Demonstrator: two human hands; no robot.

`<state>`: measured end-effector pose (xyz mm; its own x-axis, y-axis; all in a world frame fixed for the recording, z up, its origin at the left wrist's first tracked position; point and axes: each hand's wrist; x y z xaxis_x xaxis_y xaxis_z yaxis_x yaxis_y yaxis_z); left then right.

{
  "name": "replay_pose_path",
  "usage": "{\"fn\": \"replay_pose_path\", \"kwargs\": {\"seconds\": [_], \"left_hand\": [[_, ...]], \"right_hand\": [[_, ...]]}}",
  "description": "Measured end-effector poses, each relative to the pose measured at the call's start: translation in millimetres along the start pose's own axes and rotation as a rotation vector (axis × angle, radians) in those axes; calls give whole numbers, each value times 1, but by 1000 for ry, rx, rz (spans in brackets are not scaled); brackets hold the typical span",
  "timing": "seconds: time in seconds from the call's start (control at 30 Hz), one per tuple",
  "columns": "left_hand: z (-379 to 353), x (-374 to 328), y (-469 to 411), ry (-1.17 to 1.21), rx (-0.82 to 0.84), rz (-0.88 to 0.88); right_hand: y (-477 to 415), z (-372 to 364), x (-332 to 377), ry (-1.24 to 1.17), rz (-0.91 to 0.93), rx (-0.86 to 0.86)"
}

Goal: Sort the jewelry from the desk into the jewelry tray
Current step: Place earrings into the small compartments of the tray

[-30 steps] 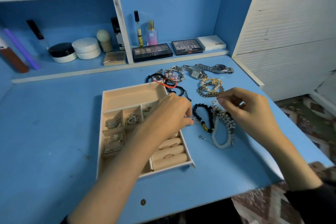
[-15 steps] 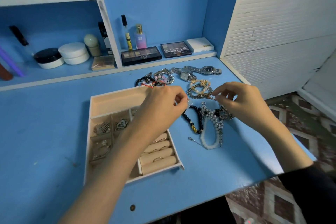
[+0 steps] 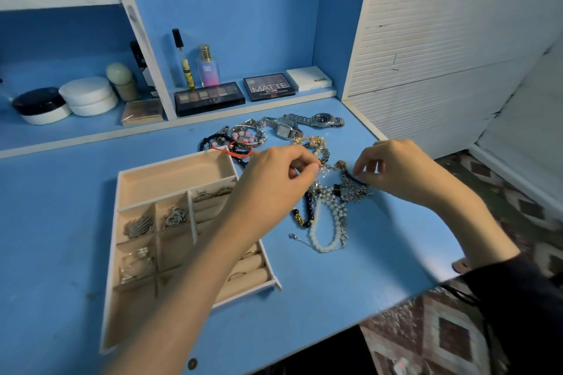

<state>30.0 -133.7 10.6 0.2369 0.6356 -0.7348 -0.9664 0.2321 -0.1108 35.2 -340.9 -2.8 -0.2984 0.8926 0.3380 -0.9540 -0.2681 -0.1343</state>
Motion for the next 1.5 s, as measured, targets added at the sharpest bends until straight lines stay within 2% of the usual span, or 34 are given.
{"fn": "replay_pose_path", "kwargs": {"seconds": [0.13, 0.4, 0.6, 0.83, 1.23, 1.37, 1.5], "left_hand": [[-5, 0, -2, -9, 29, 6], [-12, 0, -2, -31, 50, 26], [-12, -1, -2, -33, 41, 30], [-6, 0, 1, -21, 30, 29], [4, 6, 4, 29, -24, 17], [8, 10, 3, 54, -49, 16], [14, 14, 5, 105, -66, 21]], "right_hand": [[2, 2, -1, 16, -32, 84], [-2, -8, 5, 126, -92, 109], [-8, -7, 10, -67, -175, 131], [-6, -6, 8, -217, -158, -10], [-16, 17, 25, -437, -20, -539], [-19, 28, 37, -662, -18, -614], [-21, 37, 53, -777, 14, -654]]}}
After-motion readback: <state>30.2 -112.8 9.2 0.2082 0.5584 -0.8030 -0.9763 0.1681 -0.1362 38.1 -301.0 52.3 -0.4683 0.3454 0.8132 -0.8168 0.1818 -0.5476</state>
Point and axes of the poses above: each hand's wrist, its own y-axis away from the middle knuckle, its own z-axis out of the back of the hand, x = y × z, and after that the axes turned 10 degrees about z, right-handed
